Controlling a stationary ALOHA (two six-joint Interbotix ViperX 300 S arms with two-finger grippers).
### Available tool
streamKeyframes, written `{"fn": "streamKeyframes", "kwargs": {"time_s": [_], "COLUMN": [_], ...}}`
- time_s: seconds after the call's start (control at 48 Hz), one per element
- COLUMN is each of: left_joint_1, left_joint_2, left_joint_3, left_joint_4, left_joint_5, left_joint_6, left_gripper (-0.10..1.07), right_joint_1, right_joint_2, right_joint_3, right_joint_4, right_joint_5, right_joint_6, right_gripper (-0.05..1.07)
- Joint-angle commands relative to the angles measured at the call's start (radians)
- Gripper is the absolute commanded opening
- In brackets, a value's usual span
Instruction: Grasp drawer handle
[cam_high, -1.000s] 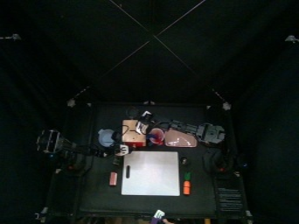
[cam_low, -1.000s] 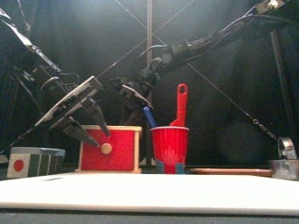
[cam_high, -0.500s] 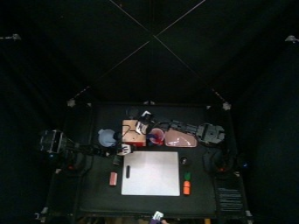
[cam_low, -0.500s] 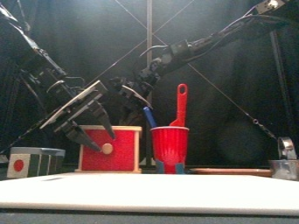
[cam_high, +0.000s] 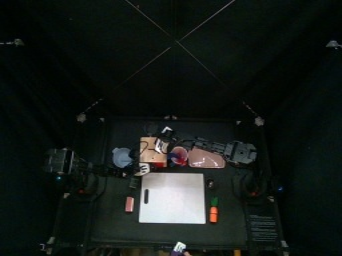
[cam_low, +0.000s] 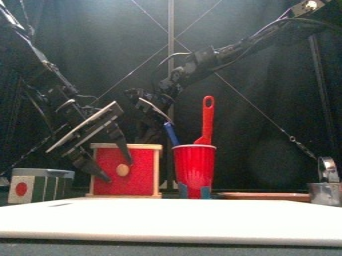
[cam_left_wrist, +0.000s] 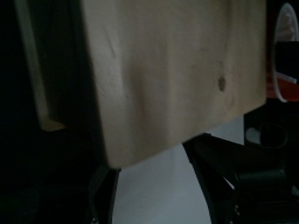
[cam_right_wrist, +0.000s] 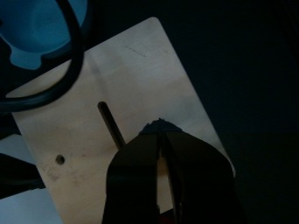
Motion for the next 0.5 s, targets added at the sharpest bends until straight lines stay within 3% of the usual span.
{"fn": "streamKeyframes", "kwargs": {"time_s": [0.0,0.188,0.479], "left_joint_1": [0.009,0.011,0.005], "left_joint_2": [0.009,0.020,0.008], "left_joint_3": [-0.032,-0.041,-0.038], "left_joint_4": [0.003,0.003,0.000], "left_joint_5": [-0.003,-0.002,-0.003], "left_joint_6": [0.003,0.002,0.002], "left_gripper": [0.88,0.83,0.58], "right_joint_1": [0.000,0.000,0.000], "right_joint_2": [-0.009,-0.008,-0.008], "right_joint_3": [-0.008,-0.008,-0.006], "right_joint_4": [-0.003,-0.002,-0.002], "right_joint_5": [0.002,0.000,0.000], "right_joint_6": [-0.003,-0.003,0.000], "right_gripper": [0.02,0.02,0.02]}}
